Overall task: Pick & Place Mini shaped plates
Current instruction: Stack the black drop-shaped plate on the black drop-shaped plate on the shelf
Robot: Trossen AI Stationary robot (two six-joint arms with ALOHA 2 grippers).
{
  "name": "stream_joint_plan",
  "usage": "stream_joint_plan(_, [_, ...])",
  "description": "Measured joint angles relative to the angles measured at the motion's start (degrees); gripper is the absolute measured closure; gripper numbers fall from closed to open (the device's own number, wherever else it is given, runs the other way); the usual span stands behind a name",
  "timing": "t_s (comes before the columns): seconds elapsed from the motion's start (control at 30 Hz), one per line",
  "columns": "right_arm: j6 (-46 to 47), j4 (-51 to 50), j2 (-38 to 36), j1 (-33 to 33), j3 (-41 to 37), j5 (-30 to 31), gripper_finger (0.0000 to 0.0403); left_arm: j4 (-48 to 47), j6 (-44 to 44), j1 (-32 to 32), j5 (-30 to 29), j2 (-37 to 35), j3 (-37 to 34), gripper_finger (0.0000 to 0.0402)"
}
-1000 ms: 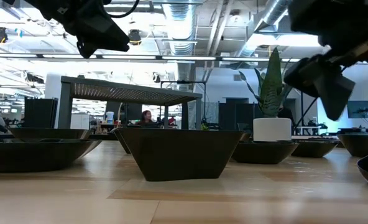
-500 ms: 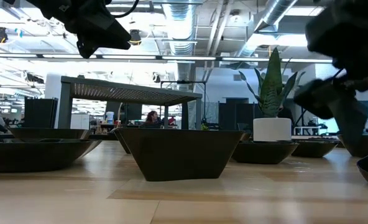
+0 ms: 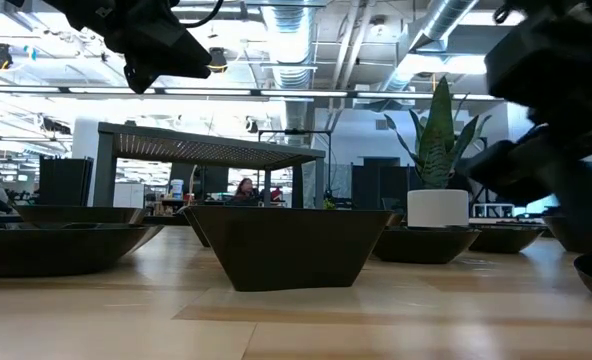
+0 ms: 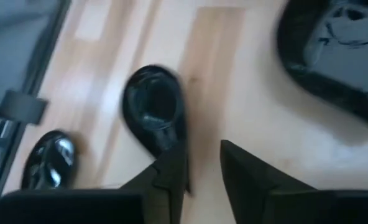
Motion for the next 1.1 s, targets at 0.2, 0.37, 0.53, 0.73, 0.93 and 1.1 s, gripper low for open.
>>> stream_joint_plan(0.2, [-0.02,0.94,0.00,0.12,0.00,0.80,0.0317,0.00,0.00,-0.01,0.00,0.00,0.00,0.0300])
stream_joint_plan(0.37, [-0.02,1.63,1.05,-0.12,0.03,1.74,0.0296,0.02,0.00,-0.02,0.00,0.00,0.00,0.0300])
stream_joint_plan(0.53, [-0.57,4.22,5.76,0.36,0.18,0.00,0.0286,0.40,0.00,0.00,0.00,0.00,-0.04,0.0300])
stream_joint_plan(0.73, [-0.60,4.83,8.90,-0.90,0.33,-1.89,0.0286,0.98,0.00,0.00,-0.02,-0.02,-0.04,0.0300])
stream_joint_plan(0.93, [-0.61,4.87,7.27,-1.98,0.16,-3.23,0.0302,1.33,0.00,0.00,-0.02,-0.02,-0.04,0.0300])
stream_joint_plan(1.1, [-3.30,6.23,7.23,-1.97,0.00,-4.60,0.0357,1.67,0.00,0.00,-0.02,-0.02,-0.04,0.0300])
